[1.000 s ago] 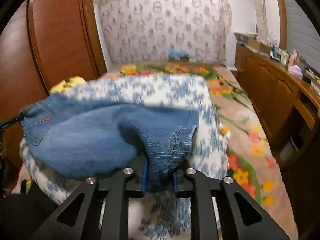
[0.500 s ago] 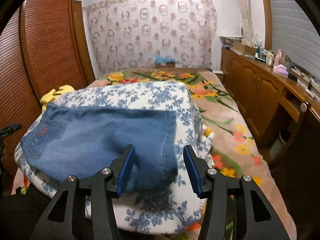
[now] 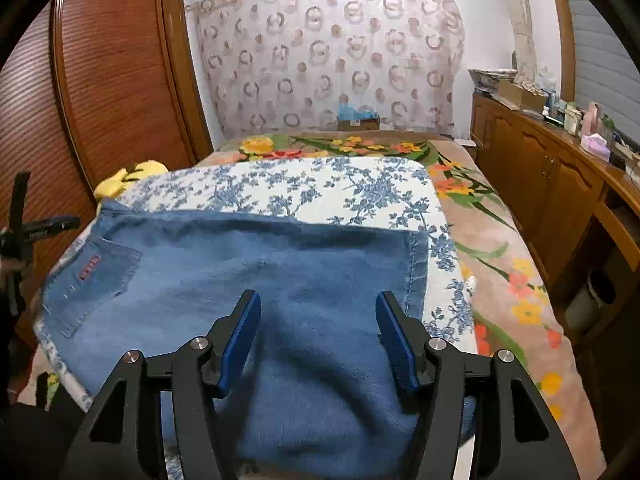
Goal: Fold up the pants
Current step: 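Open the right tool while the left tool opens and releases the jeans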
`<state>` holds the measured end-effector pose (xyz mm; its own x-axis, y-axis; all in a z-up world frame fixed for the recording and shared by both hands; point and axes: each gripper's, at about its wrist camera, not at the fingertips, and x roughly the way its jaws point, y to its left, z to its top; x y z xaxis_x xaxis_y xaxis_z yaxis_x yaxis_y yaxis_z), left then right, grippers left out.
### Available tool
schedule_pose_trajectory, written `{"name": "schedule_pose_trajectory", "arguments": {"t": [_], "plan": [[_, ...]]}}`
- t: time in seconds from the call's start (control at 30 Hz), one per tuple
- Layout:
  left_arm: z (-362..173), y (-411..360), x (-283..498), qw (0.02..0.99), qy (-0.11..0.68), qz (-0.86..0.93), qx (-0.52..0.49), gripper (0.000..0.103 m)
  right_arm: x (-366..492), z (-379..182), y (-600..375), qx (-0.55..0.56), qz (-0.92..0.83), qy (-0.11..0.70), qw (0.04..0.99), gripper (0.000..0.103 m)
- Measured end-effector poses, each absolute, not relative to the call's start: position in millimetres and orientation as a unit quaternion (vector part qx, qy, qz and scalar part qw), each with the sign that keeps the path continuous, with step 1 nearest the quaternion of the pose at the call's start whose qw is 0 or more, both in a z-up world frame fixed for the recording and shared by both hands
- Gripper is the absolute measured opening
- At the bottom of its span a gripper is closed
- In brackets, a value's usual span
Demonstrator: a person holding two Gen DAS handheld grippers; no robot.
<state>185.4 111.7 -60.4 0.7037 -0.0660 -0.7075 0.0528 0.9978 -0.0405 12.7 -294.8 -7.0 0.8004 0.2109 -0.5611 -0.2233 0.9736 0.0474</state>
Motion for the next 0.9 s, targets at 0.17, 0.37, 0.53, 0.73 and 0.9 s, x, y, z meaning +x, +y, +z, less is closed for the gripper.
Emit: {"name": "schedule_pose_trajectory", "arguments": {"t": [0.17, 0.37, 0.53, 0.73, 0.9], "plan": [[-83, 108, 205, 0.909, 0.416, -0.033, 0.000, 0.056, 24, -10, -299, -0.011, 0.112, 0.308, 0.945, 0.064], [-95, 114, 217, 0.898, 0.436, -0.045, -0.026, 0.053, 31, -13, -303, -0.009, 0.114, 0.310, 0.944, 0.065], [-93, 114, 215, 0.899, 0.434, -0.051, -0.023, 0.027, 31, -16, -295, -0.018, 0.111, 0.307, 0.945, 0.067], [-56, 113, 186, 0.929, 0.367, -0.038, -0.025, 0.010, 29, -16, -297, -0.013, 0.116, 0.304, 0.946, 0.067], [-24, 131, 175, 0.942, 0.333, 0.000, -0.036, 0.010, 24, -9, -304, -0.001, 0.111, 0.289, 0.951, 0.067]]}}
